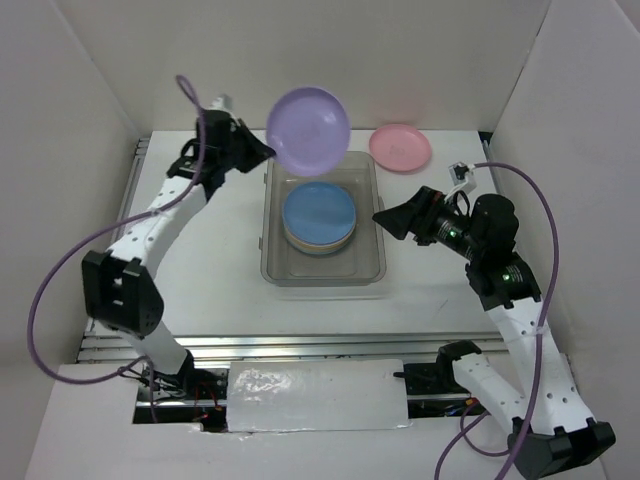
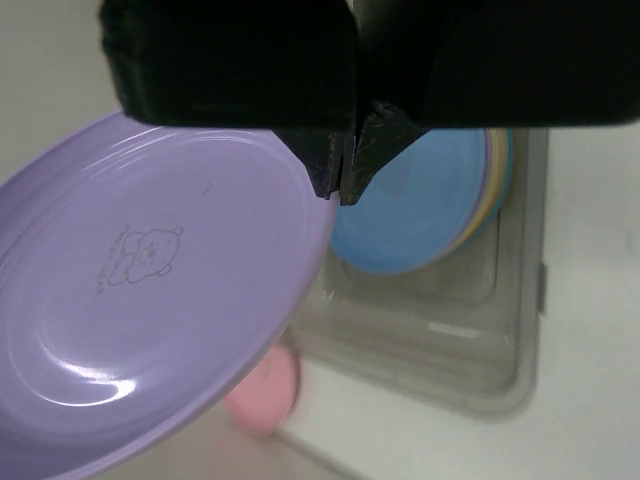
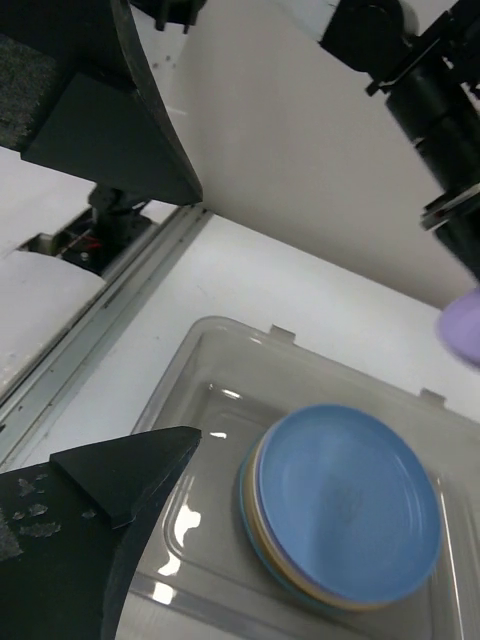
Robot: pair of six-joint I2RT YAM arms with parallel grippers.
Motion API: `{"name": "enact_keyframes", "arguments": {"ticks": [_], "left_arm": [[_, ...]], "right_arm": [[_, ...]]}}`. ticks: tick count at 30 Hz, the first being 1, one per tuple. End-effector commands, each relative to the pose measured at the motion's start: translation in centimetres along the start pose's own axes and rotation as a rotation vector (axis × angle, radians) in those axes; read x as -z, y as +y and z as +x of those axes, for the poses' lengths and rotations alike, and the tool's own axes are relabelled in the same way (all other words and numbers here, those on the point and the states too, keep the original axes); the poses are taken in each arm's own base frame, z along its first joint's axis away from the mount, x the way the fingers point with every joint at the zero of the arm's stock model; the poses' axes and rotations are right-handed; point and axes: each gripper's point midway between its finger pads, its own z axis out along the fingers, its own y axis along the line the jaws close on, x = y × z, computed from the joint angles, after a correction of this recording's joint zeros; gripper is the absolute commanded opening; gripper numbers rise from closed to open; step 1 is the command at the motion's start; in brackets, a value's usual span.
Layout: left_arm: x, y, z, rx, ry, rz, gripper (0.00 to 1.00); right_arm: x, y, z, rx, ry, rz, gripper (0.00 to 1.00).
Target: Place the plates into the plastic bin on the countertop
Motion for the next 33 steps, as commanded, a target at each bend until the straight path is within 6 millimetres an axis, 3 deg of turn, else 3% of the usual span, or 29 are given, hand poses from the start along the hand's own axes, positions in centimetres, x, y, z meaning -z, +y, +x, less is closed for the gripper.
{"name": "enact_keyframes", "arguments": {"ticks": [1, 4, 10, 17, 28, 30, 31, 33], "left_arm": [[-2.8, 2.9, 8.0, -0.084, 0.261, -0.135, 0.0], [-3.6, 2.6, 11.8, -0.147, 0.324, -0.203, 0.0], [-3.6, 4.3, 14.5, -0.19, 0.374, -0.332, 0.0], [-2.6, 4.4, 14.1, -0.221, 0.337, -0.417, 0.0], [-2.9, 6.3, 13.7, -0.211, 0.336, -0.484, 0.0], [-2.7, 6.0, 13.7, -0.207, 0.329, -0.468, 0.2], [-2.6, 5.8, 13.8, -0.204, 0.337, -0.461, 0.39], [-2.2, 4.8, 13.6, -0.213, 0.328, -0.434, 0.63]], "right_arm": [[0.5, -0.8, -1.7, -0.035, -0.037, 0.055, 1.0], [0.9, -1.3, -1.8, -0.053, -0.04, 0.058, 1.0], [1.5, -1.3, -1.4, -0.061, -0.041, 0.064, 1.0], [1.8, -0.6, -1.7, -0.056, -0.041, 0.047, 1.0], [1.9, 0.0, -1.9, -0.05, -0.04, 0.026, 1.0], [1.9, 0.2, -1.9, -0.048, -0.037, 0.017, 1.0], [1.7, 0.0, -1.8, -0.052, -0.033, 0.02, 1.0], [1.4, -0.1, -1.9, -0.054, -0.031, 0.02, 1.0]]}}
